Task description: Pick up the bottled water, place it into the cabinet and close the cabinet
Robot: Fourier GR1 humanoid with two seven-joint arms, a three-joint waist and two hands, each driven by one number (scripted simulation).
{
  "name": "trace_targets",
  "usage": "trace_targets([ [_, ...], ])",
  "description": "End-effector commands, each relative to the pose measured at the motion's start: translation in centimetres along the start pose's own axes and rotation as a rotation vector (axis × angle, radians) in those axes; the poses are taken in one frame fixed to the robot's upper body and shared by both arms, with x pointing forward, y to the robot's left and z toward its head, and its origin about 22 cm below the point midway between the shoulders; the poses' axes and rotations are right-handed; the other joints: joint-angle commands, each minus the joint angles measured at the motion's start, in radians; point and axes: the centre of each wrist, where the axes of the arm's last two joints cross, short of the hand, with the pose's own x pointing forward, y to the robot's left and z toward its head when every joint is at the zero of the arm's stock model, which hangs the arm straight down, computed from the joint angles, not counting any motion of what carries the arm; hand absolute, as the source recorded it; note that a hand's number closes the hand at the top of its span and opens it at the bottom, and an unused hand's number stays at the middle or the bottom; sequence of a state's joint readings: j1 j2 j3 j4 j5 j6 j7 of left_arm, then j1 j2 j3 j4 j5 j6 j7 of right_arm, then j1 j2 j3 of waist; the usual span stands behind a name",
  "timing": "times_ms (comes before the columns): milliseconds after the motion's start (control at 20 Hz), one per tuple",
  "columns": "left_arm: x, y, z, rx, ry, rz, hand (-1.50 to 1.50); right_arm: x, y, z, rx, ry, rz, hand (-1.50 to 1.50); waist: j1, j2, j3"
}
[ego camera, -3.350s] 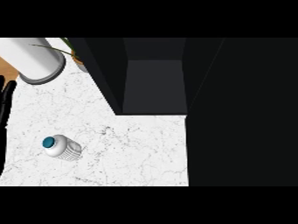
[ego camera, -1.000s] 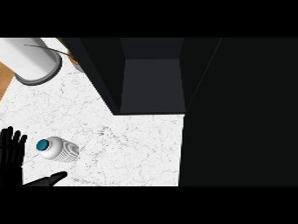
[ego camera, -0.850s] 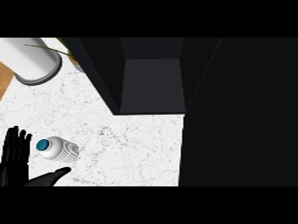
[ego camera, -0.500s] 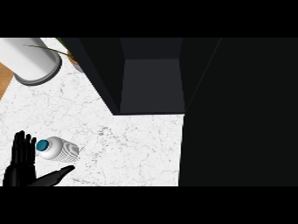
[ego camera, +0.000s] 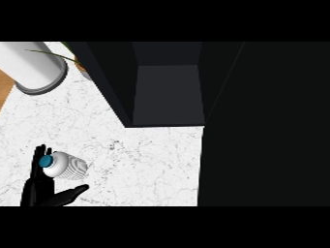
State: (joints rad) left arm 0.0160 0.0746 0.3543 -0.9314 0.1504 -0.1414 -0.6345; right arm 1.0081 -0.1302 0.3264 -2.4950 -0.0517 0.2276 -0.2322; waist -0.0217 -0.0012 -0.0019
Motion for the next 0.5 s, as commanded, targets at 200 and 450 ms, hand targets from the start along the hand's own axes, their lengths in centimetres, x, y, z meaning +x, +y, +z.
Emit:
trace_targets([
  [200,-3.2,-1.6,-0.2,-0.051,-0.005,0.098,-1.5,4.0,0.1,0.4,0.009,-0.039,0.007,-1.5,-0.002,0.001,0.0],
  [450,-4.0,-3.3,-1.1,0.03,-0.037,0.142,1.5,2.0,-0.8,0.1,0.004,-0.033,0.026,-1.5,0.007,0.004,0.0],
])
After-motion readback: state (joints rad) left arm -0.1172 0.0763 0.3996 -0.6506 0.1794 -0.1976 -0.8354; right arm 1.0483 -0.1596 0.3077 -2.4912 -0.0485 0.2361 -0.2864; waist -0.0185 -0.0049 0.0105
